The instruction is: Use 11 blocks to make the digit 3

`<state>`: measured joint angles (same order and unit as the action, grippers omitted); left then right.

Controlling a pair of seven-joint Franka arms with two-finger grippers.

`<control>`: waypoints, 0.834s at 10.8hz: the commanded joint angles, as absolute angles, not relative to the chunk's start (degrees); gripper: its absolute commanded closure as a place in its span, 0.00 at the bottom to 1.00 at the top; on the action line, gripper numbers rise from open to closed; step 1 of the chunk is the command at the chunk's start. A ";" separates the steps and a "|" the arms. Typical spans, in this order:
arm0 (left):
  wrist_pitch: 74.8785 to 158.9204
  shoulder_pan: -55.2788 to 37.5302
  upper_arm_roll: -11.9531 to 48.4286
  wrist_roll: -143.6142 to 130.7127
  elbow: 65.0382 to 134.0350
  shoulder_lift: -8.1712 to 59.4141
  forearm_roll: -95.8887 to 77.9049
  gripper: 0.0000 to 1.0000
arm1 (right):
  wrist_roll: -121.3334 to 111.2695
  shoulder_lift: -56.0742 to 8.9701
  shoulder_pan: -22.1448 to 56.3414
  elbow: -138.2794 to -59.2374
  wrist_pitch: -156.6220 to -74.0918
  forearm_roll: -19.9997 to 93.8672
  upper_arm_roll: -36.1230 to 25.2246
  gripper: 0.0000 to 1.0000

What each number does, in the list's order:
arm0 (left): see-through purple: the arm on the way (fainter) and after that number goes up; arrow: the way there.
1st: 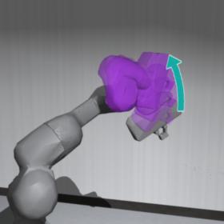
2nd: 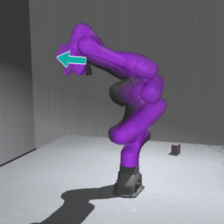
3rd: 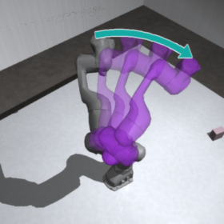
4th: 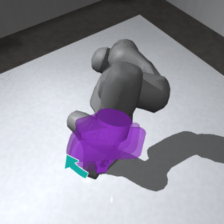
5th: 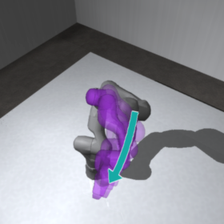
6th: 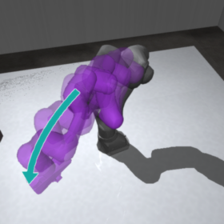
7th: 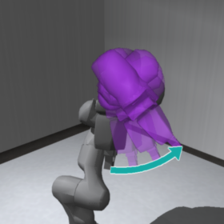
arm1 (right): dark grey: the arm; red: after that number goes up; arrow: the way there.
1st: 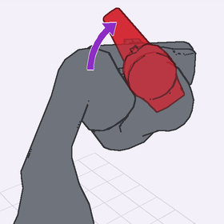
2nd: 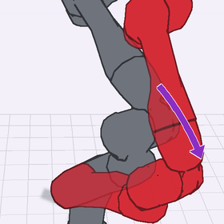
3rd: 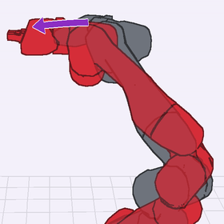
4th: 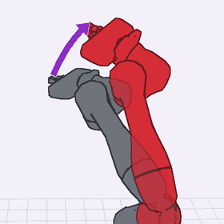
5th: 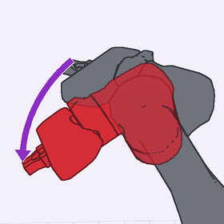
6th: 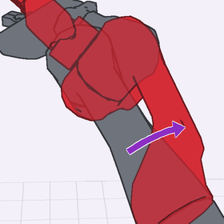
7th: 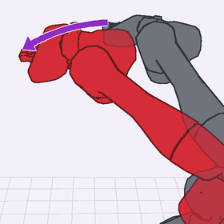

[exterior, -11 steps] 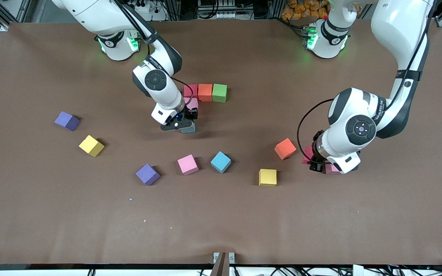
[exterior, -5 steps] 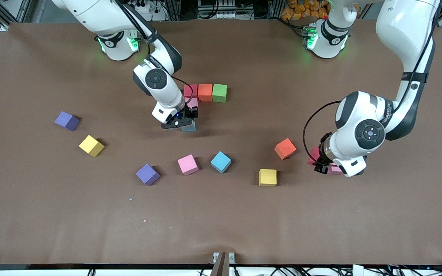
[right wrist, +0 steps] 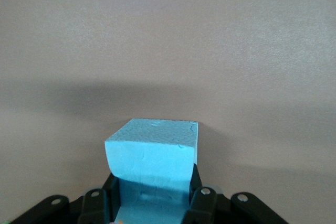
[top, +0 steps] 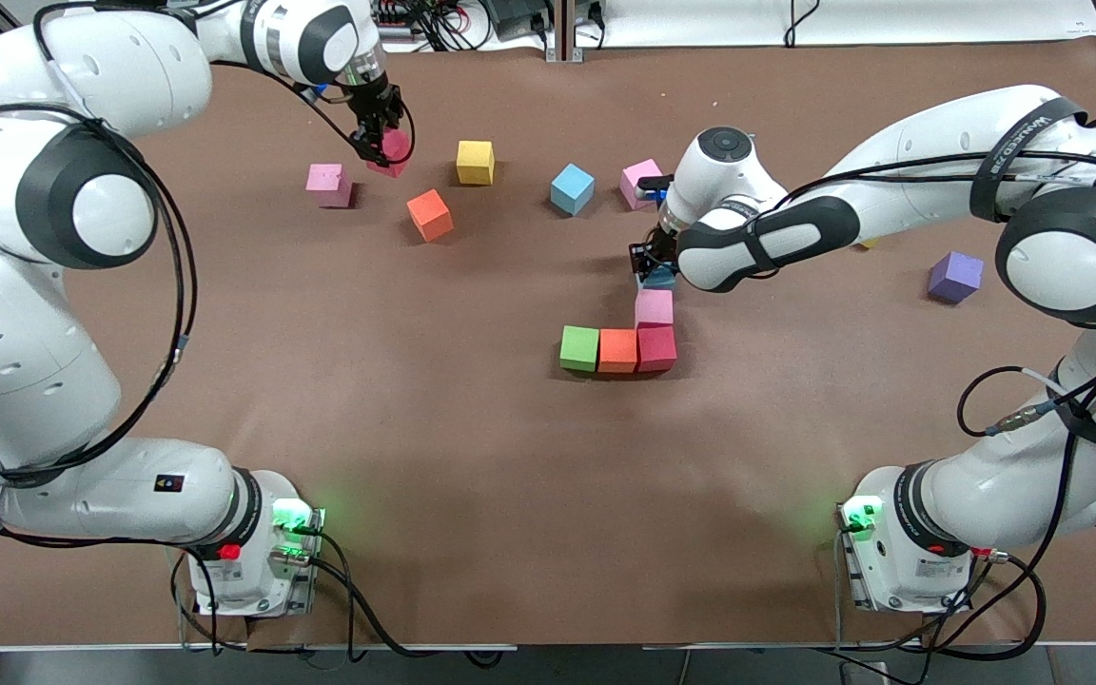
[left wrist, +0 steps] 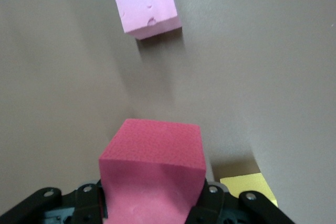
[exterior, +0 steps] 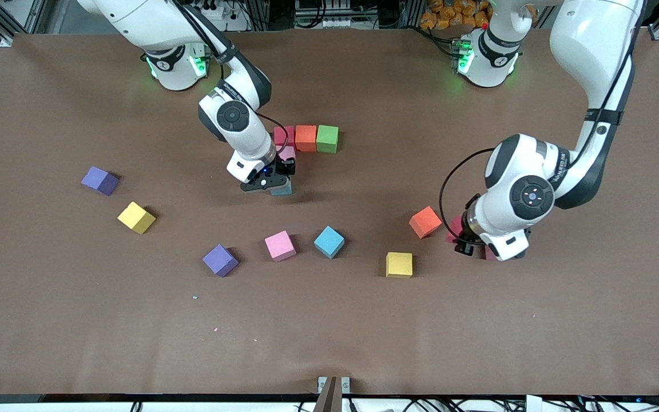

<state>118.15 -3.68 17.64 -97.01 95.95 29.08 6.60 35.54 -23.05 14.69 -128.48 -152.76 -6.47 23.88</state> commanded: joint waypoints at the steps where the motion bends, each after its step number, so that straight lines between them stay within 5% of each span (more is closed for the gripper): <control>1: 117.25 -4.65 17.58 -100.97 92.48 31.80 5.54 0.94 | 37.00 -21.53 14.15 -130.34 -153.28 -6.59 24.96 0.86; 9: 117.25 -12.12 17.40 -106.42 90.88 35.07 5.80 0.94 | 39.11 -21.53 14.06 -130.52 -153.28 -6.59 26.19 0.86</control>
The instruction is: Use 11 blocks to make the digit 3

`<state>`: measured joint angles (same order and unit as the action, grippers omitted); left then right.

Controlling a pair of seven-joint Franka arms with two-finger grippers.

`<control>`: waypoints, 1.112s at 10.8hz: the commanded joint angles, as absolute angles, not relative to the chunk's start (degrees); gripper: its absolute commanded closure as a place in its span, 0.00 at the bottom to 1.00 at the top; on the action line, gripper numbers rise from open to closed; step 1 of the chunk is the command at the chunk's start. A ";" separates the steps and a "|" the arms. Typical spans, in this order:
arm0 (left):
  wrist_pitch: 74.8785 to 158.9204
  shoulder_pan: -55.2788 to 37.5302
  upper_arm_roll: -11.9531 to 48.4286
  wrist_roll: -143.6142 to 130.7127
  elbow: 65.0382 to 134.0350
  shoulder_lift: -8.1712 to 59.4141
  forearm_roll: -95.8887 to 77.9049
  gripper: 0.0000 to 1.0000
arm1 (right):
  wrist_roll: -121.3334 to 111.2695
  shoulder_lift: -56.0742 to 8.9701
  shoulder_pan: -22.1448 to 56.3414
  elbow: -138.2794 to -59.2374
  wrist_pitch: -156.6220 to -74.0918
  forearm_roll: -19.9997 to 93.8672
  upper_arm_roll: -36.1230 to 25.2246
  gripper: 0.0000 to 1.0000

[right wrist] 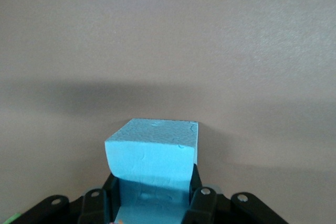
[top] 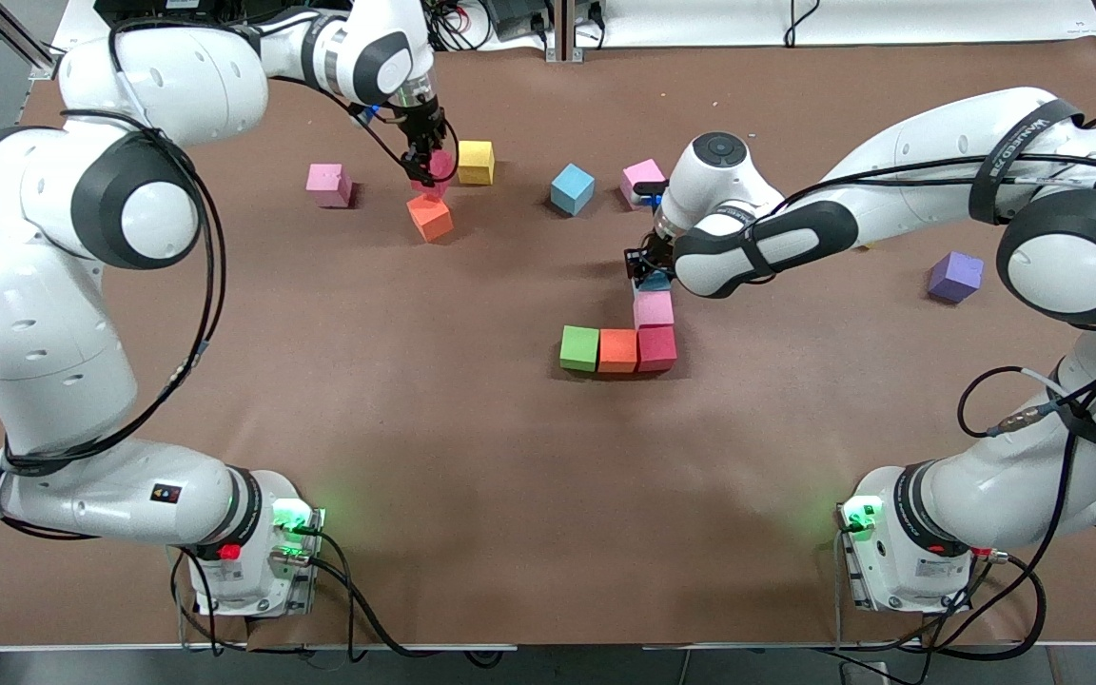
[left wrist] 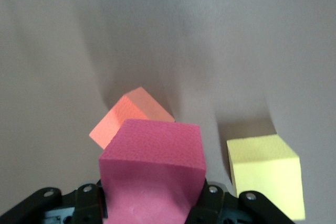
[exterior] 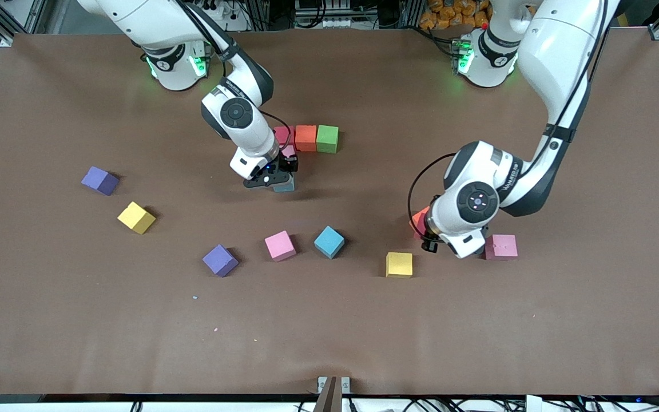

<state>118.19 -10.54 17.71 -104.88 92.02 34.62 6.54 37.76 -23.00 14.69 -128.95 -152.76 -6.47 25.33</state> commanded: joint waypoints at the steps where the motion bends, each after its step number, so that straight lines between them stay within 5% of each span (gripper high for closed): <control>1: 117.42 -12.74 17.40 -107.83 90.70 35.16 6.06 0.94 | 39.11 -21.53 14.06 -130.52 -153.19 -6.59 26.10 0.85; 3: 117.68 -13.53 17.23 -108.63 90.36 35.24 6.15 0.94 | 39.11 -21.53 14.06 -130.60 -153.19 -6.59 26.10 0.85; 4: 117.69 -13.54 17.23 -108.72 89.83 35.85 6.07 0.94 | 39.11 -21.53 14.06 -130.61 -153.19 -6.59 26.10 0.70; 5: 117.69 -13.54 17.31 -109.16 89.13 36.03 6.06 0.94 | 39.20 -21.62 14.06 -130.52 -153.28 -6.59 26.10 0.01; 12: 117.69 -14.06 17.23 -110.21 87.89 36.74 5.80 0.94 | 39.11 -20.39 12.75 -129.55 -152.32 -6.68 26.10 0.00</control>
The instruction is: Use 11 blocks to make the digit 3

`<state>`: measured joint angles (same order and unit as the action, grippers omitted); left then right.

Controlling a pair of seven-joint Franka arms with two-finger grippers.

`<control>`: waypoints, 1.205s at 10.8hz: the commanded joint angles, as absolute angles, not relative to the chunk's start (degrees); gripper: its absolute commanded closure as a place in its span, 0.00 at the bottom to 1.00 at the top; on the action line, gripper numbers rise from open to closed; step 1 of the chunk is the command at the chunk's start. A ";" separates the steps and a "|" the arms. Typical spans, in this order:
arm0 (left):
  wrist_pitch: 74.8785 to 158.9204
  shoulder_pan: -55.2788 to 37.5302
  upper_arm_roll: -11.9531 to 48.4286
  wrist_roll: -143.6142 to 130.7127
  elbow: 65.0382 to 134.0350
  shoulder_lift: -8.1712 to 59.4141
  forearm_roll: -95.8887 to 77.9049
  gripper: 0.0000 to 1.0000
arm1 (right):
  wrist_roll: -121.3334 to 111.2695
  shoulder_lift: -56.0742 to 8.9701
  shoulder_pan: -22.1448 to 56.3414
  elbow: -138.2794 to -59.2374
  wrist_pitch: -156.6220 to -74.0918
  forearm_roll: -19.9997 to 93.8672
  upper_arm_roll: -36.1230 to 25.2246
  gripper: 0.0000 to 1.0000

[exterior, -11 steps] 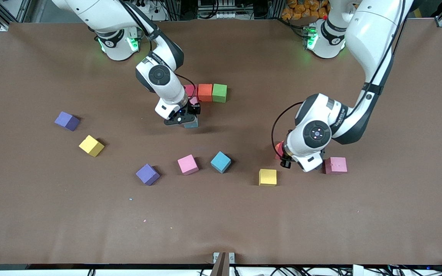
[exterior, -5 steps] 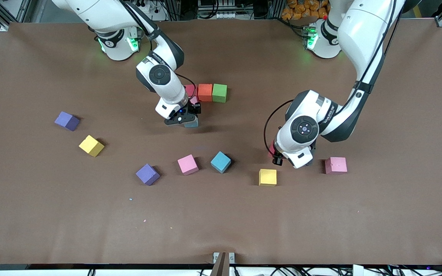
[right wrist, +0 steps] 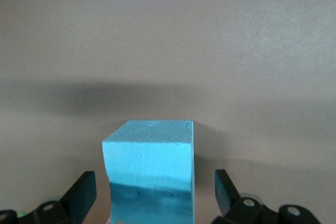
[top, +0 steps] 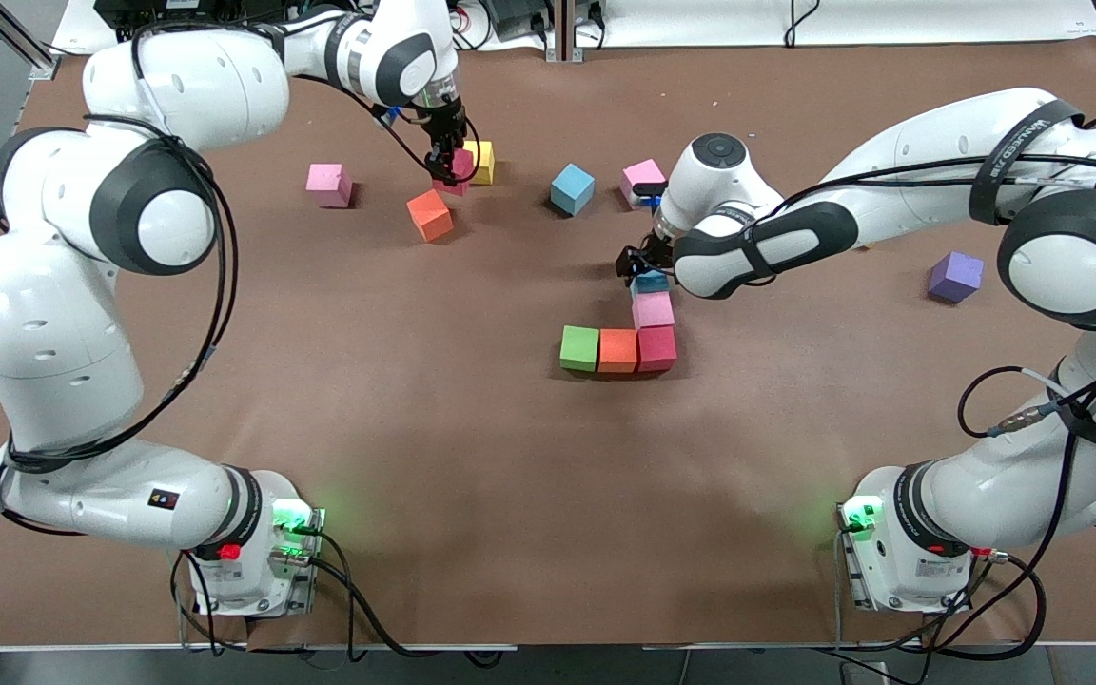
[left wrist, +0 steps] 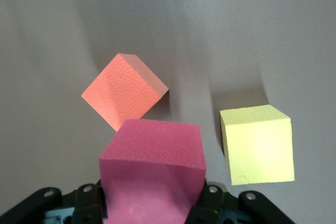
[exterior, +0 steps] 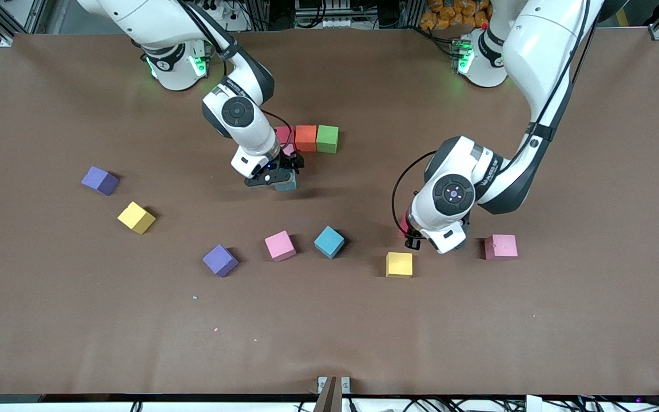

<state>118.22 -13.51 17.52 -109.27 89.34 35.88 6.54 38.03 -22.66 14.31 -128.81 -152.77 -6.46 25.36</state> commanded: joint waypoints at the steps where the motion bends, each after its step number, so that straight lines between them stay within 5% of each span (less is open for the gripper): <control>1: 117.69 -14.50 17.23 -110.30 87.80 36.83 5.80 0.94 | 39.29 -20.39 12.74 -129.64 -152.31 -6.68 26.10 0.00; 13: 117.95 -19.34 16.96 -118.73 83.41 40.43 6.06 0.94 | 39.64 -21.88 14.33 -131.31 -153.28 -7.29 26.98 0.00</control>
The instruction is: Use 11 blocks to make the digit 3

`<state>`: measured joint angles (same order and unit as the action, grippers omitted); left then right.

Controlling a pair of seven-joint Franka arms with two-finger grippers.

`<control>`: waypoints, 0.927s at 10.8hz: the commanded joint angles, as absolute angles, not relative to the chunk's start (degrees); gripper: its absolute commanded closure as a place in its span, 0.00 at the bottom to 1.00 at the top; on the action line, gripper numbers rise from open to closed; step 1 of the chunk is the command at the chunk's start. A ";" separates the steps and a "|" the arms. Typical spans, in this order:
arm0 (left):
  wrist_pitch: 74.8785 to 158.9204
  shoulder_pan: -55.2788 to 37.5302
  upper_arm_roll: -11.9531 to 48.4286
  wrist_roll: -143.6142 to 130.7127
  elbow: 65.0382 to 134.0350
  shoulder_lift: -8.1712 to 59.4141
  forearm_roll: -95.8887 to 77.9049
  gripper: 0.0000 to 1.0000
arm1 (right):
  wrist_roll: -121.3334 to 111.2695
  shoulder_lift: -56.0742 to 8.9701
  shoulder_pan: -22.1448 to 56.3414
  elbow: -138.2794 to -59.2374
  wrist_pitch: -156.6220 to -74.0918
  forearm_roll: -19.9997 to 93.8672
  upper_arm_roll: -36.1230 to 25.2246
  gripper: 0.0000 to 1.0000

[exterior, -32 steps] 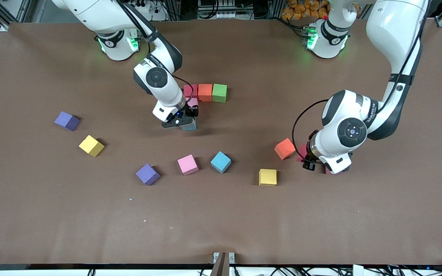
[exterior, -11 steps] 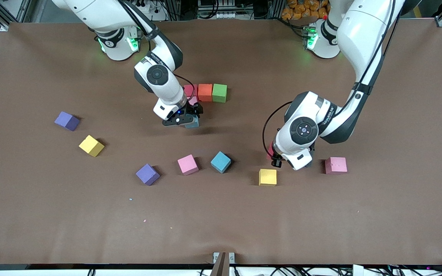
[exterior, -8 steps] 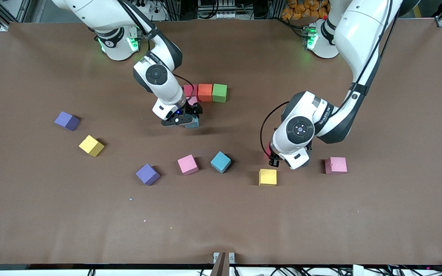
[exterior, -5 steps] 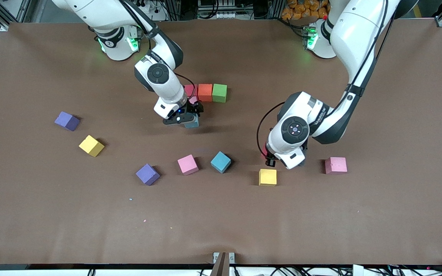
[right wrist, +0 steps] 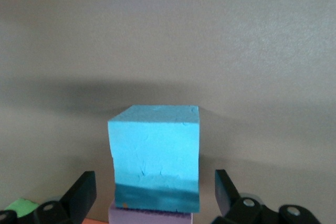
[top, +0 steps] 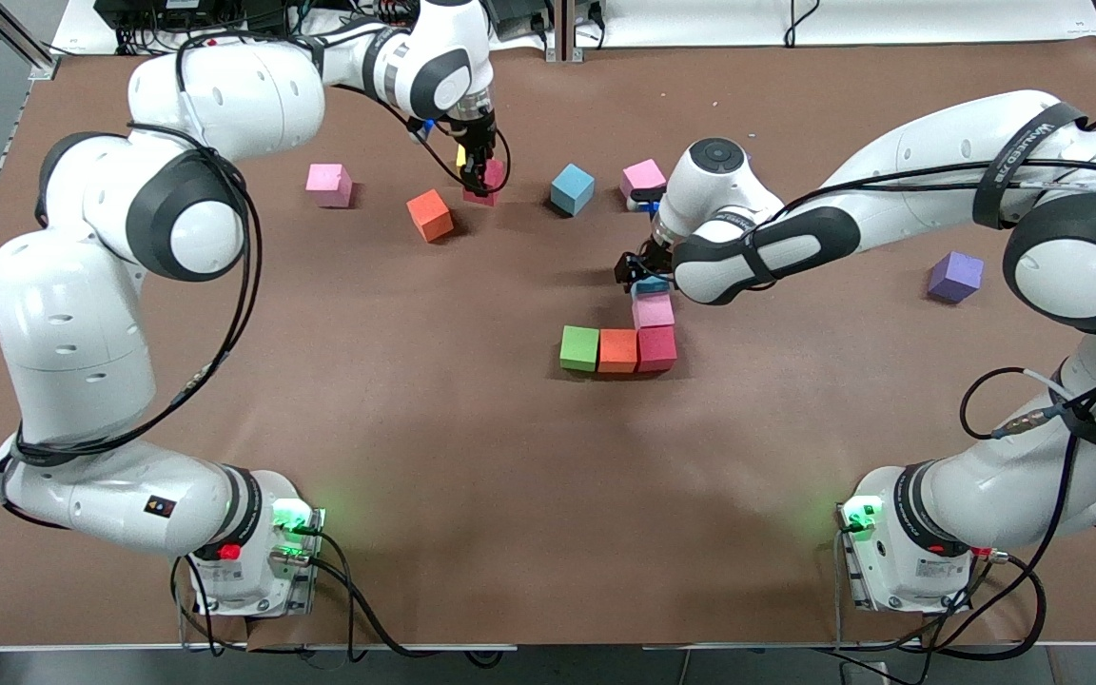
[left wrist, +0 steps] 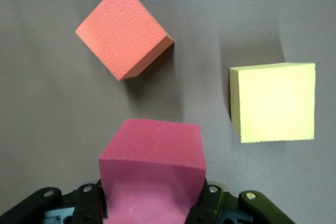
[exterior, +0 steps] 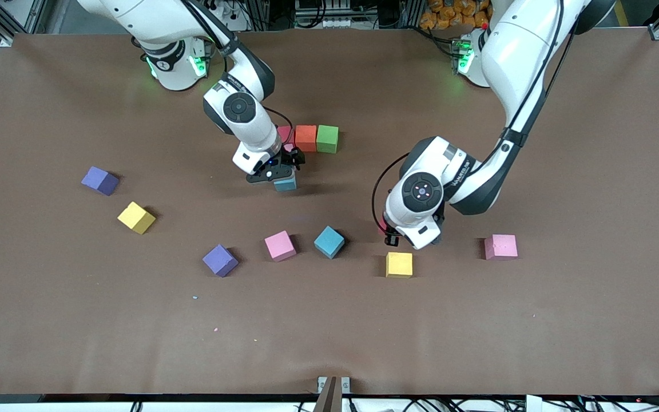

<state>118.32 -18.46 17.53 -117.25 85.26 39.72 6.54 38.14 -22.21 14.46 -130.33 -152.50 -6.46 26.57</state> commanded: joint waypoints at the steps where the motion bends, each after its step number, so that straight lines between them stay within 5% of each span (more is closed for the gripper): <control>1: 117.95 -19.34 16.96 -119.26 83.41 40.43 5.89 0.94 | 39.64 -22.06 14.41 -131.48 -153.37 -7.38 26.98 0.00; 10: 117.95 -20.04 17.05 -122.52 83.41 40.43 5.71 0.93 | 39.11 -21.97 13.54 -132.01 -153.28 -8.00 26.81 0.00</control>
<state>118.32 -19.33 17.54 -121.65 84.62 39.95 6.54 38.14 -22.47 14.35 -131.31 -152.67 -6.68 26.43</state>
